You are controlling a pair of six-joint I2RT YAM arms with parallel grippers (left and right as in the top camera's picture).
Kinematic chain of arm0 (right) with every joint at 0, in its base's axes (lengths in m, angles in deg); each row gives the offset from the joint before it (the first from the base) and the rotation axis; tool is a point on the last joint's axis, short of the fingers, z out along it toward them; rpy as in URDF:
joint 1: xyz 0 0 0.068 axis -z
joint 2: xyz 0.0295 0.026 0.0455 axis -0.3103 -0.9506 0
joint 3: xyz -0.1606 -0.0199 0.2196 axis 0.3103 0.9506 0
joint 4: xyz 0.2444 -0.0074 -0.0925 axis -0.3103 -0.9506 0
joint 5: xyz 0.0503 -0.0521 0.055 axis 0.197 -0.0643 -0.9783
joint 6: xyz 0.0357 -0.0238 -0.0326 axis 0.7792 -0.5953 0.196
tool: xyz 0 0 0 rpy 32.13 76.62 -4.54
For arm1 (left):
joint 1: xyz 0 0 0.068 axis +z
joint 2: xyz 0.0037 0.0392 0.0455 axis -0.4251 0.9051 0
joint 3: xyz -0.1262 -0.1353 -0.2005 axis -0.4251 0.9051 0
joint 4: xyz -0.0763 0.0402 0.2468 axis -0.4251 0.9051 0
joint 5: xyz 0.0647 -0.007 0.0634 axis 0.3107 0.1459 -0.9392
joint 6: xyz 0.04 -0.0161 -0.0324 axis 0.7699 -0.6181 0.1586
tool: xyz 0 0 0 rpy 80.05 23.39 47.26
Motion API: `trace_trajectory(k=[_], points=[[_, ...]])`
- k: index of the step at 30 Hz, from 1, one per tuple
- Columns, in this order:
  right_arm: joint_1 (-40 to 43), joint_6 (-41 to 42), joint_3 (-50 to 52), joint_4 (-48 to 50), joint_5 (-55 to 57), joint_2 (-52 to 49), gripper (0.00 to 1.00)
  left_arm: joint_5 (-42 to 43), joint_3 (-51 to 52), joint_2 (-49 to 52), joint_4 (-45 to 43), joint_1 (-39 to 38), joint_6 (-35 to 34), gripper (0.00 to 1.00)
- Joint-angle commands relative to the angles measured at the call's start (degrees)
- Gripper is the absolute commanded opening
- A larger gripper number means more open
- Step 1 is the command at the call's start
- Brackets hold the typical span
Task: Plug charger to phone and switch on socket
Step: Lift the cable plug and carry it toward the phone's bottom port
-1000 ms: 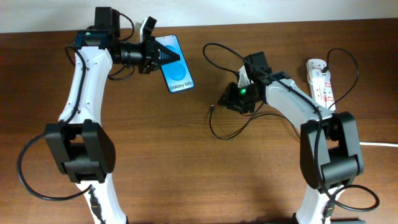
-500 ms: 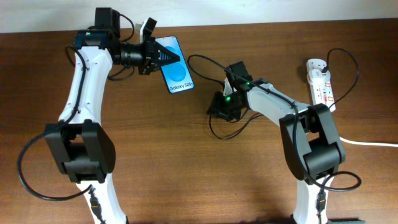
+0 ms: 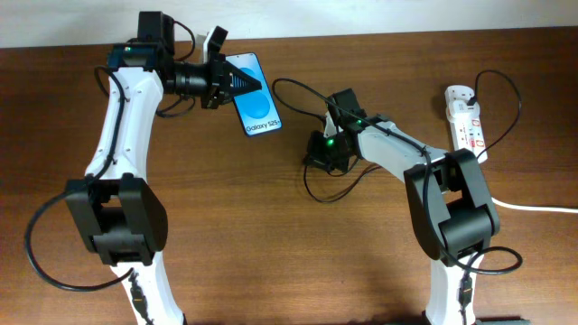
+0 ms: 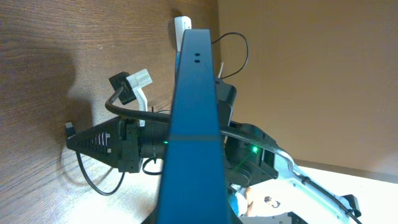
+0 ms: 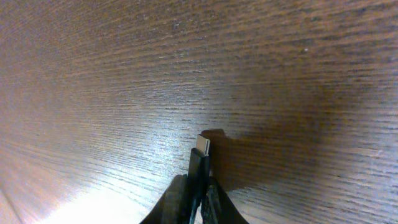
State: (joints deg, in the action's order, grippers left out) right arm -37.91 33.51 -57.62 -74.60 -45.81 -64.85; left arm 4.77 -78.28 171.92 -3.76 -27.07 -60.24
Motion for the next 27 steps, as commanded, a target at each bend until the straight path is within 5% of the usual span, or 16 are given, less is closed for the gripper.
trace_trajectory(k=[1,6,12,18,27], points=[[0.04,-0.42,-0.02,-1.90,0.20,-1.18,0.05,1.53,-0.37,0.31,0.09,-0.17,-0.70,0.00],[6.38,-16.00,-0.09,-4.02,-16.09,6.67,0.04,1.53,-0.37,0.31,0.04,-0.15,-0.70,0.00],[8.35,-28.35,-0.09,-16.46,-19.19,28.26,0.04,7.72,-0.37,0.31,-0.83,-0.11,-0.66,0.00],[5.88,-28.61,-0.02,-17.09,-34.38,32.59,0.04,22.97,-0.37,0.31,-9.70,-0.17,-0.07,0.00],[-2.69,-15.47,0.00,-2.82,-32.44,30.67,0.04,22.95,-0.39,0.28,-11.13,-0.17,-1.36,0.00]])
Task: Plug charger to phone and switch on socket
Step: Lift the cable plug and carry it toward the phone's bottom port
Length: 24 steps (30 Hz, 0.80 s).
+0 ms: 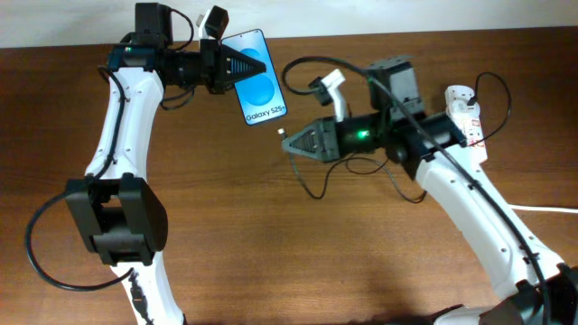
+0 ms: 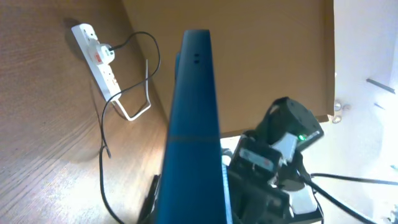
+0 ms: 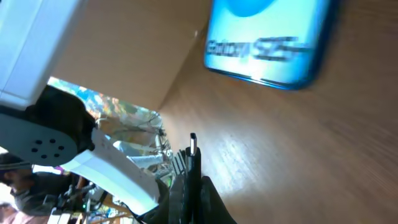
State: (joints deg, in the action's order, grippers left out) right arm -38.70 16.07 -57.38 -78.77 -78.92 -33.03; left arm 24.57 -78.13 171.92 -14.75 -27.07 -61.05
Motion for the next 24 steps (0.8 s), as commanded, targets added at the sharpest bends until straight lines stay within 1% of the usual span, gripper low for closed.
trace_trajectory(k=[1,2,3,6,8,10,13,16,18,24], points=[[-1.90,3.85,0.33,3.43,0.66,-2.05,0.04,3.15,-0.55,0.28,-0.13,-0.15,-0.55,0.00],[-1.68,5.18,2.01,7.37,0.00,-2.47,0.04,3.15,-0.55,0.28,-0.13,-0.15,-0.55,0.00],[-1.64,5.18,2.80,9.01,-0.90,-2.47,0.04,3.15,-0.55,0.28,-0.13,-0.15,-0.55,0.00],[-1.44,5.25,3.32,9.16,-1.05,-2.47,0.04,3.15,-0.55,0.28,-0.13,-0.17,-0.52,0.00],[-0.90,8.11,3.85,12.00,-1.42,-2.47,0.04,3.15,-0.55,0.28,-0.15,-0.15,-0.52,0.00],[0.79,12.09,6.91,18.25,-3.04,-2.47,0.04,3.15,-0.55,0.28,-0.13,-0.15,-0.52,0.00],[1.42,13.64,9.70,22.43,-5.16,-2.67,0.04,3.15,-0.55,0.28,-0.15,-0.17,-0.52,0.00],[1.53,16.37,9.88,25.99,-6.73,-2.91,0.04,3.15,-0.55,0.28,-0.13,-0.17,-0.52,0.00],[1.53,17.62,10.14,27.54,-7.52,-2.91,0.04,3.15,-0.55,0.28,-0.13,-0.17,-0.52,0.00],[0.70,19.15,10.38,27.93,-7.34,-3.06,0.04,3.15,-0.55,0.28,-0.13,-0.17,-0.52,0.00]])
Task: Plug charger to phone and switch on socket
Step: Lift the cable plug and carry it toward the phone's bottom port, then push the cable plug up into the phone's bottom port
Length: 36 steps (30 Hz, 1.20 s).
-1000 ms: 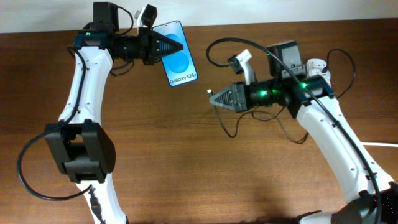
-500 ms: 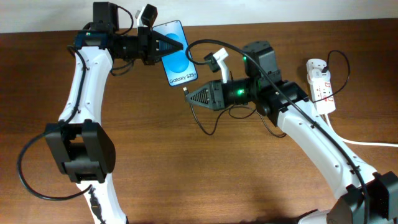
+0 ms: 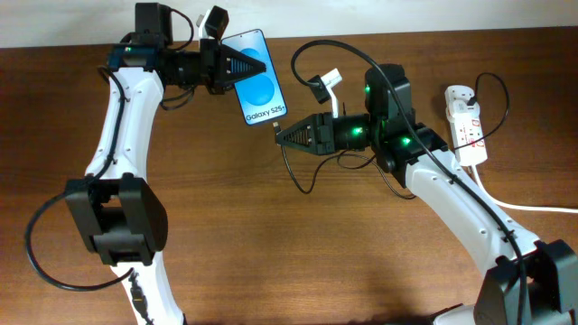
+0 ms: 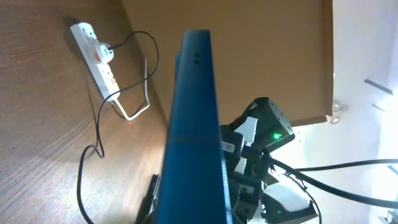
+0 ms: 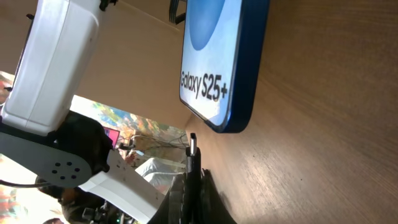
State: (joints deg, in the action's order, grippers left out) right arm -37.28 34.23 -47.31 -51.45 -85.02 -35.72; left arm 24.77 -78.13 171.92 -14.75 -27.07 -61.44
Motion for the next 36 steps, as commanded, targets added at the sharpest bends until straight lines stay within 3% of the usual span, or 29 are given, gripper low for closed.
trace_trajectory(k=[1,3,8,10,12,36], points=[[-1.03,1.70,0.31,0.79,-1.18,-0.37,0.04,2.95,-0.55,0.28,-0.15,-0.17,-0.13,0.00],[-1.18,3.63,0.50,1.36,-1.18,-0.37,0.04,2.95,-0.55,0.28,-0.13,-0.17,-0.13,0.00],[0.55,12.87,6.40,14.47,-3.17,-0.37,0.04,2.95,-0.55,0.28,-0.17,-0.15,-0.11,0.00],[0.48,17.79,10.05,22.69,-3.54,-0.37,0.04,2.95,-0.55,0.28,-0.17,-0.15,-0.11,0.00],[0.46,26.60,14.49,38.23,-3.06,-0.37,0.04,2.95,-0.55,0.28,-0.17,-0.15,-0.13,0.00],[-0.15,25.33,14.64,39.23,3.63,-0.42,0.04,2.95,-0.55,0.28,0.20,-1.75,-0.15,0.00]])
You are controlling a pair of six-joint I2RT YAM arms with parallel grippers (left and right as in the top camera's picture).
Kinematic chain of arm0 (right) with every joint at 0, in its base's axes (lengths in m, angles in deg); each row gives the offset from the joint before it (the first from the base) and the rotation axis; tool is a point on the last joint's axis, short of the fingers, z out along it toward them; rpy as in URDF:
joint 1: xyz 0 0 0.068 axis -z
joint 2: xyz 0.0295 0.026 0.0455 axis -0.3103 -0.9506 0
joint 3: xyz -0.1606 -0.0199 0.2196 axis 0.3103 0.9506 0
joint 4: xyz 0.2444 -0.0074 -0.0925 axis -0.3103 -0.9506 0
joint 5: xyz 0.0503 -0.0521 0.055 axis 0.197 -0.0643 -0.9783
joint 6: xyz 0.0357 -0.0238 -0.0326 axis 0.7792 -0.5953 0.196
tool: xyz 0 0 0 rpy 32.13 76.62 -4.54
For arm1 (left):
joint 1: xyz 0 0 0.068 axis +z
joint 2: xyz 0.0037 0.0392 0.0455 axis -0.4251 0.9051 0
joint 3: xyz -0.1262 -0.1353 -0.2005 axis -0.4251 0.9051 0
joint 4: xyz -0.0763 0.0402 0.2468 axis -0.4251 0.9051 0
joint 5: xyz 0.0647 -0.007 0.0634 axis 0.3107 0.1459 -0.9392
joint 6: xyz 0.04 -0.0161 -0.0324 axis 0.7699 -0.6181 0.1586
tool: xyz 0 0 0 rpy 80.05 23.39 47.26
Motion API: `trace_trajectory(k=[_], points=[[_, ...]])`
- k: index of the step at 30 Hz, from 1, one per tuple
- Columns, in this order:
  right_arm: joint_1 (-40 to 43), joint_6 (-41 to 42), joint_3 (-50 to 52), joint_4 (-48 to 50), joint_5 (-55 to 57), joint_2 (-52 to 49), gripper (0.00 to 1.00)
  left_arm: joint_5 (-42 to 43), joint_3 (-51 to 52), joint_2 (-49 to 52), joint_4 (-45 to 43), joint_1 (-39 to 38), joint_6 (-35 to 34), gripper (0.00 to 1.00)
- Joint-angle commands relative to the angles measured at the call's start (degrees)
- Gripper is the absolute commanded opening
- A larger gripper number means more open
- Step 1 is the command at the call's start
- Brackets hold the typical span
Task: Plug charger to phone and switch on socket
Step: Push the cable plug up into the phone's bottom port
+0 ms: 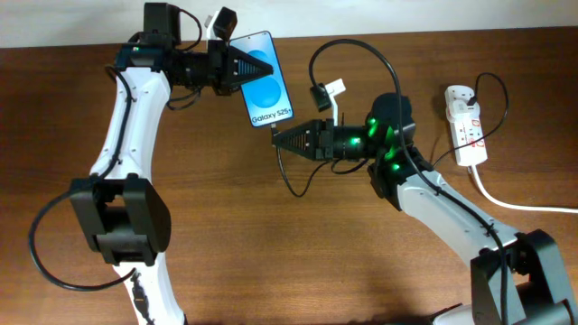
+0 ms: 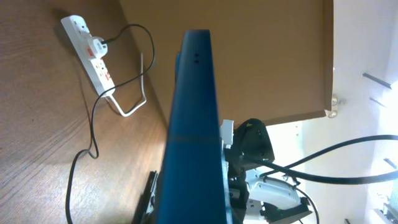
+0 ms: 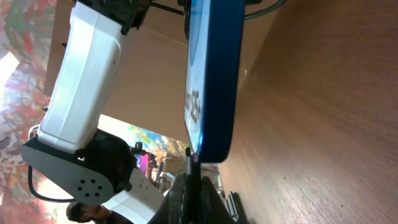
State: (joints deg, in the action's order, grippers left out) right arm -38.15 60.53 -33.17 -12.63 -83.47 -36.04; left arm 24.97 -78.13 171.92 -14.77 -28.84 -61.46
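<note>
My left gripper [image 1: 237, 69] is shut on a blue Galaxy S25+ phone [image 1: 263, 91] and holds it lifted over the table's back middle, bottom end toward the front. In the left wrist view the phone [image 2: 193, 124] stands edge-on. My right gripper [image 1: 282, 139] is shut on the black charger plug [image 3: 189, 163], whose tip sits right at the phone's bottom edge [image 3: 208, 146]; whether it is in the port cannot be told. The black cable [image 1: 291, 176] loops below. The white socket strip [image 1: 465, 124] lies at the right with a plug in it.
The brown wooden table [image 1: 271, 253] stretches to the front. A white mains lead [image 1: 524, 206] runs from the socket strip off the right edge. A black cable arcs above my right arm [image 1: 361, 54].
My right gripper has moved left and nearer the phone, so the plug tip now meets the phone's bottom edge. My left gripper shifted the phone slightly right and forward.
First my right gripper held the plug low at the table while my left held the phone at the back. Then the right arm was raised with the plug pointing left. Then it stood just below the phone, and now the tip is at the phone's bottom edge.
</note>
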Motion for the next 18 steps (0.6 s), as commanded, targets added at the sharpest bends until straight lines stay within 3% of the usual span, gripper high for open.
trace_trajectory(k=[1,18], points=[[0.98,-0.94,0.50,0.42,2.21,-0.09,0.04,2.75,-0.55,0.28,0.74,0.02,-0.13,0.00],[2.05,-0.74,0.50,0.42,2.27,-0.09,0.04,2.75,-0.55,0.28,0.79,-2.73,-0.13,0.00]])
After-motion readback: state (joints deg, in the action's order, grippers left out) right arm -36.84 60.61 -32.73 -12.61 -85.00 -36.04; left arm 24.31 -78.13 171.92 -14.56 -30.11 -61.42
